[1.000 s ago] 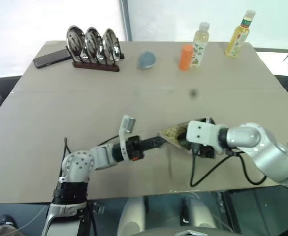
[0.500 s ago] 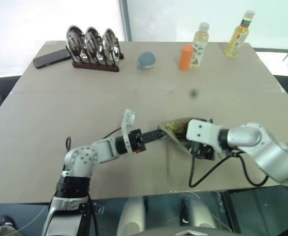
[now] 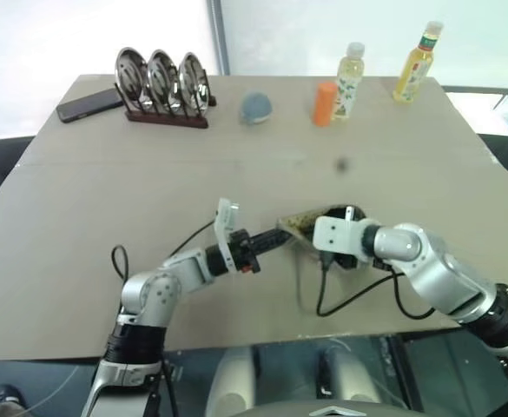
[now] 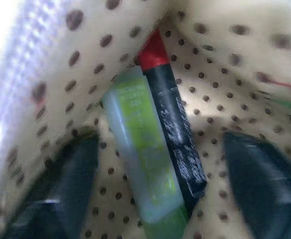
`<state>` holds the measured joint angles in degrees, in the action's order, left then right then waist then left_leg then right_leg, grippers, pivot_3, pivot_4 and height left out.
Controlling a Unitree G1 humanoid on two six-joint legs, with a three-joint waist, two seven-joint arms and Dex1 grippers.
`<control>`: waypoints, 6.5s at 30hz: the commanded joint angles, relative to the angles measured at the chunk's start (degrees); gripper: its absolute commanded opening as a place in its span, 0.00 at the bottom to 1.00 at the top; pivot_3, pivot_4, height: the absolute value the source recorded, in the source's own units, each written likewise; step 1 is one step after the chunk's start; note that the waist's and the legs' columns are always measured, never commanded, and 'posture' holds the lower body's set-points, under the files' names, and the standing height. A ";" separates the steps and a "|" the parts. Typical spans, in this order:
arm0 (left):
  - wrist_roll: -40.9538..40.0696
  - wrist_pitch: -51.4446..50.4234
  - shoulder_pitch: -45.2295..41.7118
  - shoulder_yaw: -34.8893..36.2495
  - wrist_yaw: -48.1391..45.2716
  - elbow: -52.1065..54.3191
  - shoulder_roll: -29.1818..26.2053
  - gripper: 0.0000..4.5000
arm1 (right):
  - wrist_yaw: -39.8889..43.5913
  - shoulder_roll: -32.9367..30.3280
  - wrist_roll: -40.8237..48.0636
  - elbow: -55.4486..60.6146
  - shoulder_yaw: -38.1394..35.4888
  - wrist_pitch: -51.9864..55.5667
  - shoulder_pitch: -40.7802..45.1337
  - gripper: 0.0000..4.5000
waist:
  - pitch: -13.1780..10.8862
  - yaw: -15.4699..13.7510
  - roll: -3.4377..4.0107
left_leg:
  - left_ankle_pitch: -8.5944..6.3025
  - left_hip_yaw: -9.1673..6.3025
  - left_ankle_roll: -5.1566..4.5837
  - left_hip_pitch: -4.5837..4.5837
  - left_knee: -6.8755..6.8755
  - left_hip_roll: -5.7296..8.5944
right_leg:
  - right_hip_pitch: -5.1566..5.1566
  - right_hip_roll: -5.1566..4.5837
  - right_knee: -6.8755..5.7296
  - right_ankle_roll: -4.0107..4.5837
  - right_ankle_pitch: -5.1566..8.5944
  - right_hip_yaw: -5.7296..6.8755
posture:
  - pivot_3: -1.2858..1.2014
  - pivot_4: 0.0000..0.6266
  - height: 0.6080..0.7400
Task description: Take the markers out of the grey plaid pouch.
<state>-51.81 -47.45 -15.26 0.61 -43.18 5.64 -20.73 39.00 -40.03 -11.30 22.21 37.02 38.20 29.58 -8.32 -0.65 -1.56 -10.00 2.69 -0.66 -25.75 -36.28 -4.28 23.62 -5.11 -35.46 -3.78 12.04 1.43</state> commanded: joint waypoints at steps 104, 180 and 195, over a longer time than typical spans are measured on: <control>-21.40 -25.06 -2.71 7.85 -5.25 -2.94 0.32 0.00 | 19.76 -12.36 19.13 19.16 -25.11 12.76 1.75 0.97 | -0.27 -0.15 0.43 | 0.04 -0.08 -0.14 -0.18 0.13 0.01 | -0.08 0.13 0.35 0.02 -0.03 -0.03 | 0.52 0.24 1.00; 26.65 39.15 3.91 -7.38 -15.28 -1.68 0.04 0.00 | 7.54 -14.28 3.70 16.09 -4.99 0.73 -4.48 0.02 | -0.14 -0.22 0.28 | -0.02 -0.01 -0.08 -0.19 0.13 0.01 | 0.06 0.02 0.41 -0.07 0.03 -0.03 | 0.52 0.24 1.00; 27.91 43.10 4.22 -6.61 -16.74 0.40 -2.04 0.00 | 14.88 -16.76 0.51 16.18 -9.84 -0.27 -3.90 0.36 | -0.14 -0.13 0.29 | -0.02 0.00 -0.07 -0.18 0.11 0.01 | 0.05 0.02 0.42 0.01 -0.02 -0.04 | 0.52 0.24 1.00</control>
<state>-23.75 -5.76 -10.91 -7.22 -59.86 4.05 -22.27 53.84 -56.74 -9.34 38.08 28.95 38.32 24.77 -8.46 -0.78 -1.27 -10.02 2.69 -0.73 -25.93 -36.17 -4.27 23.67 -5.09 -35.04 -3.74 12.00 1.39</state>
